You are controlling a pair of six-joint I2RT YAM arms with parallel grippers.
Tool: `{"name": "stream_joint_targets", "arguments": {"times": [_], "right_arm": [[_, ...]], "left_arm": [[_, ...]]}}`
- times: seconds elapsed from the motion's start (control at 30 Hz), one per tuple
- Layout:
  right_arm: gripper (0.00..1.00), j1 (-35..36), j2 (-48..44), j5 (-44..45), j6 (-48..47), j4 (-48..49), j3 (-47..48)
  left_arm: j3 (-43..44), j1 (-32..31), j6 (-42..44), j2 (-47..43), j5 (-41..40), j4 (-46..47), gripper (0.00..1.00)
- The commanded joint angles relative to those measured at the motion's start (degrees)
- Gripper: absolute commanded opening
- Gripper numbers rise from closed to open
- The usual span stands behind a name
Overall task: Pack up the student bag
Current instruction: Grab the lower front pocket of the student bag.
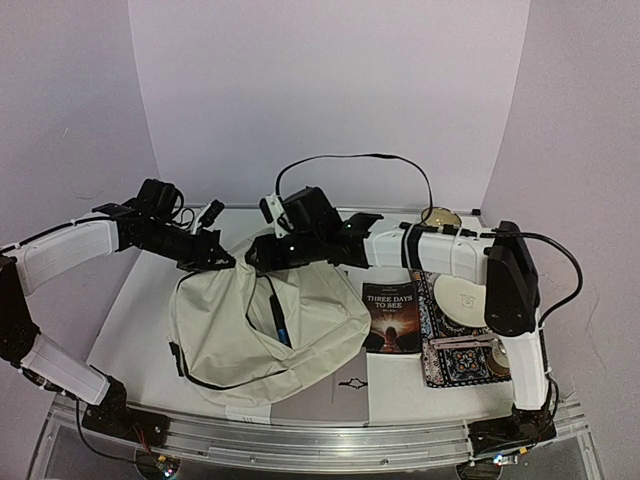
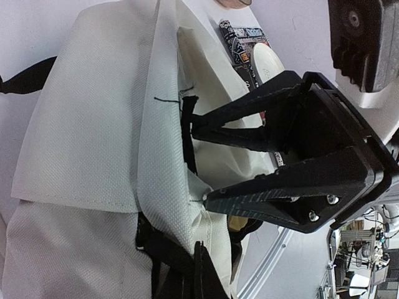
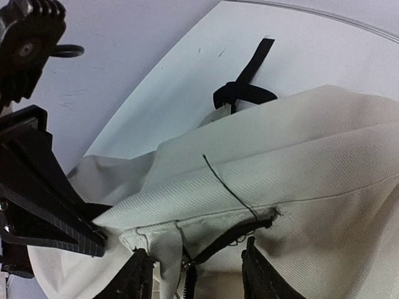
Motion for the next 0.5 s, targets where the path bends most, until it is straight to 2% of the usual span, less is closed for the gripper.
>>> {"name": "stream_joint_targets", "arguments": {"times": [0.0,0.27,0.47], "right_arm": [[0.49,-0.71,0.85,1.36,2.67,4.88,3.02],[0.41,-1.50,1.87,2.71,5.24,5.30,2.43],[0.40,-1.69,2.25,3.35,6.51,5.30,1.15]], "left_arm": [[3.96,-0.51,0.12,-1.79,3.44,5.09,0.00],[4.39,-0.62,0.01,-2.03,3.37,5.25,0.00],[4.47,-0.62,0.15,-2.17,3.56,5.26,0.00]]}}
